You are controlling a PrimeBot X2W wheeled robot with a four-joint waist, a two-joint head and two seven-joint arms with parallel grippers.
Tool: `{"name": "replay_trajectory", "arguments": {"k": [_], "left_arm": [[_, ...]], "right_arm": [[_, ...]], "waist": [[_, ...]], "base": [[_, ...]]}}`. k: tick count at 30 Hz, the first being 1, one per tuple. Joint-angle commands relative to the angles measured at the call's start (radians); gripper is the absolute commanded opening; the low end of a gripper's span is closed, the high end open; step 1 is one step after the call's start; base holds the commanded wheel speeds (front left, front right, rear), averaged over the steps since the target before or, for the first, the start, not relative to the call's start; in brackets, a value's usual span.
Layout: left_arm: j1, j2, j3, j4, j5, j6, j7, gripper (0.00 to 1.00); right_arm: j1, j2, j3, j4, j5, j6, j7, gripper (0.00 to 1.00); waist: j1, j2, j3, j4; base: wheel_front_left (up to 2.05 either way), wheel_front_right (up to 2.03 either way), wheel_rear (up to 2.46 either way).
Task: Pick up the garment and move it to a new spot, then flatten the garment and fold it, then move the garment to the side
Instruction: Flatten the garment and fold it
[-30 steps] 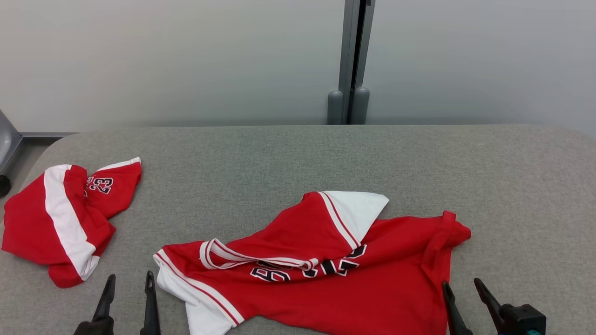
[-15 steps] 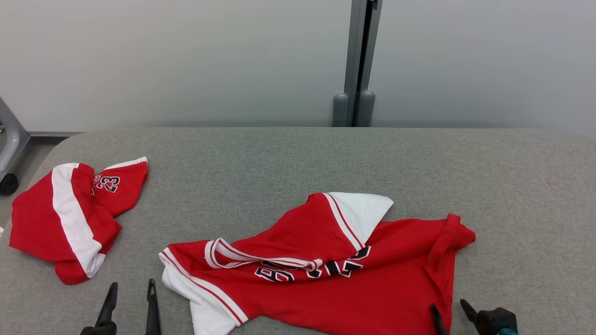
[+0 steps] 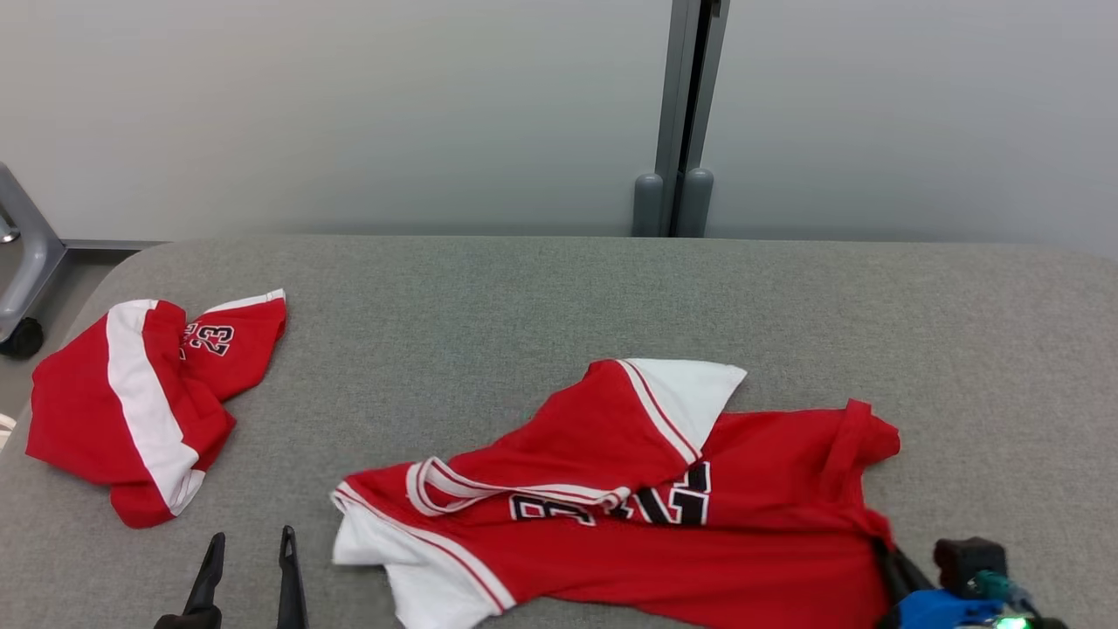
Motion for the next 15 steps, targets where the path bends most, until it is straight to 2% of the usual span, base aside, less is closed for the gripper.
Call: {"name": "replay_trajectory", "arguments": {"k": [1, 6, 8, 9, 10, 11, 15], "left_arm": [[-0.006, -0.001, 0.000, -0.004, 0.003, -0.003, -0.003, 1.00], [-0.014, -0.005, -0.004, 0.000, 0.006, -0.007, -0.003, 1.00], [-0.017, -0.006, -0.004, 0.000, 0.007, -0.007, -0.003, 1.00], [-0.018, -0.006, -0.003, 0.001, 0.007, -0.008, -0.003, 1.00], [-0.019, -0.007, -0.002, 0.002, 0.007, -0.008, -0.003, 1.00], [-0.019, -0.008, -0.001, 0.003, 0.006, -0.008, -0.003, 1.00], [-0.019, -0.010, 0.002, 0.005, 0.004, -0.006, -0.003, 1.00]], "right_arm": [[-0.025, -0.038, -0.040, -0.011, -0.009, -0.002, 0.001, 0.00], [-0.056, -0.100, -0.144, -0.017, -0.038, -0.002, 0.001, 0.00], [-0.067, -0.102, -0.159, -0.009, -0.047, -0.002, 0.001, 0.00], [-0.072, -0.096, -0.158, -0.002, -0.044, -0.001, 0.001, 0.12], [-0.078, -0.092, -0.155, 0.000, -0.038, -0.001, 0.000, 0.37], [-0.081, -0.092, -0.150, -0.002, -0.038, -0.001, 0.000, 1.00], [-0.068, -0.074, -0.147, -0.065, -0.029, -0.001, 0.000, 1.00]], "waist": [[-0.0001, 0.0000, 0.001, -0.001], [-0.0001, 0.0000, 0.006, 0.002], [-0.0001, 0.0000, 0.009, 0.001], [-0.0001, 0.0000, 0.010, -0.001], [-0.0001, 0.0000, 0.011, -0.003], [-0.0001, 0.0000, 0.012, -0.005], [-0.0001, 0.0000, 0.011, -0.016]], "base": [[0.00, 0.00, 0.00], [0.00, 0.00, 0.00], [0.00, 0.00, 0.00], [0.00, 0.00, 0.00], [0.00, 0.00, 0.00], [0.00, 0.00, 0.00], [0.00, 0.00, 0.00]]}}
